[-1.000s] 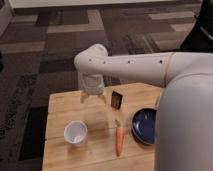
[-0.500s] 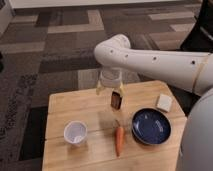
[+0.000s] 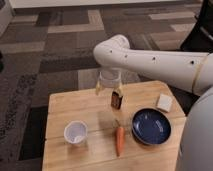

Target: Place the eraser in the ceramic cup

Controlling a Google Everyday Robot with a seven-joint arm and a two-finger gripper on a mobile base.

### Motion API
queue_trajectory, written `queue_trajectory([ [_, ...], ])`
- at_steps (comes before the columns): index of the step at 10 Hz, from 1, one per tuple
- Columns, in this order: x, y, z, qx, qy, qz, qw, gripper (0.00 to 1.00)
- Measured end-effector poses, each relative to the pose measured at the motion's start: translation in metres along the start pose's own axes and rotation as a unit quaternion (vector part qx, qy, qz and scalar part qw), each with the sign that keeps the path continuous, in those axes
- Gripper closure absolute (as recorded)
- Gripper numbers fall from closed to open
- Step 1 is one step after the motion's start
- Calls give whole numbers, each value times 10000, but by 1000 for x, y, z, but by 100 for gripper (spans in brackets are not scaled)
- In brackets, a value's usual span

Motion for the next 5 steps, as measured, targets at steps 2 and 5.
queue_trajectory([
  [2,-12,-18,1,-17,-24,296,9996,35],
  [5,-28,-40,5,-56,-23,634,9980,35],
])
